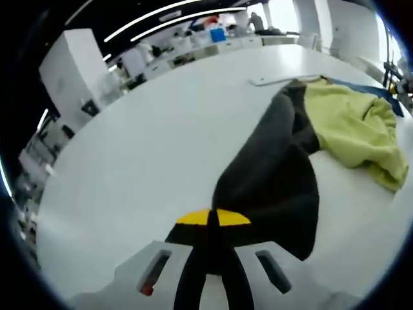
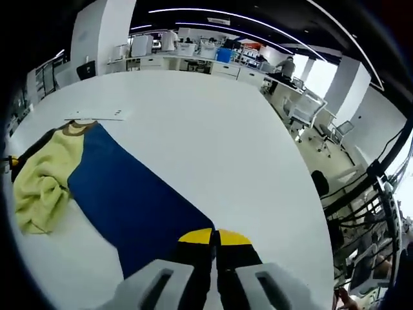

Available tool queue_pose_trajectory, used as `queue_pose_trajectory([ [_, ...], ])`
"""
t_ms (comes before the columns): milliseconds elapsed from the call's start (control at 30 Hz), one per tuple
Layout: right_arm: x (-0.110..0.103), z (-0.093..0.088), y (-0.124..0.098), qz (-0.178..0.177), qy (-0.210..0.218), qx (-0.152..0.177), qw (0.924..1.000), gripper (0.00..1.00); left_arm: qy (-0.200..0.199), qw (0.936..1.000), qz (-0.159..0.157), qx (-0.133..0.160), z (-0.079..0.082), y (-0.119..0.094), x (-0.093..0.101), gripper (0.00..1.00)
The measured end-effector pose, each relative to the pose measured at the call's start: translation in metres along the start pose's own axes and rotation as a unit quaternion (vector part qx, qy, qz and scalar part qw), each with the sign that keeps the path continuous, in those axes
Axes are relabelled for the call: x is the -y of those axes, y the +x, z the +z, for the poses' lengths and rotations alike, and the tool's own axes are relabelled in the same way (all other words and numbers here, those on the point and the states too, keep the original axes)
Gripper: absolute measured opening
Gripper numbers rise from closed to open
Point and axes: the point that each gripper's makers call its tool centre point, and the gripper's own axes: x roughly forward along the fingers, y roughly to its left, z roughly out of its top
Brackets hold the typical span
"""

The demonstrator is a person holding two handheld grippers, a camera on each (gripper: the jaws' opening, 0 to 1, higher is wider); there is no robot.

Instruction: Fold the garment on the visible template until the final outline fits inside the template.

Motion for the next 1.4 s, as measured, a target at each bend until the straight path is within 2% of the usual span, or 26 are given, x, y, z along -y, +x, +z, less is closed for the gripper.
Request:
queue_pose_trajectory([
  [300,0.003,-0.001,0.009,0.004,0.005,-0.003,1.0000,0.00,0.007,0.9999,0.007,0.000,0.004,0.007,-0.013,0.00],
  [500,0.005,0.002,0.011,0.005,0.006,0.002,1.0000,0.00,-0.023,0.9996,0.016,-0.001,0.004,0.007,-0.024,0.00],
  [567,0.005,0.002,0.011,0.006,0.004,0.002,1.0000,0.00,-0.019,0.9996,0.019,-0.007,0.002,0.008,-0.025,0.00],
  [700,0.002,0.003,0.009,0.012,0.019,0.009,0.9997,0.00,-0.017,0.9997,0.016,-0.008,0.002,0.004,-0.023,0.09],
  [767,0.002,0.005,0.006,0.011,0.021,0.017,0.9996,0.01,-0.015,0.9998,0.012,0.000,0.005,0.001,-0.021,0.13],
  [900,-0.001,0.011,-0.003,0.016,0.039,0.031,0.9986,0.08,-0.009,0.9998,0.008,0.015,0.012,-0.006,-0.020,0.21],
  [1033,-0.017,0.018,-0.012,0.048,0.053,0.050,0.9962,0.23,-0.019,0.9991,-0.004,0.039,0.023,-0.016,-0.013,0.32],
  [1167,-0.029,0.024,-0.023,0.062,0.040,0.067,0.9950,0.33,-0.004,0.9989,-0.006,0.047,0.029,-0.025,-0.004,0.47],
  [1300,-0.051,0.031,-0.037,0.105,0.051,0.086,0.9895,0.47,-0.006,0.9983,-0.012,0.056,0.032,-0.034,0.002,0.52],
  [1400,-0.063,0.031,-0.047,0.122,0.039,0.092,0.9875,0.50,-0.003,0.9976,-0.021,0.066,0.035,-0.041,0.010,0.59],
])
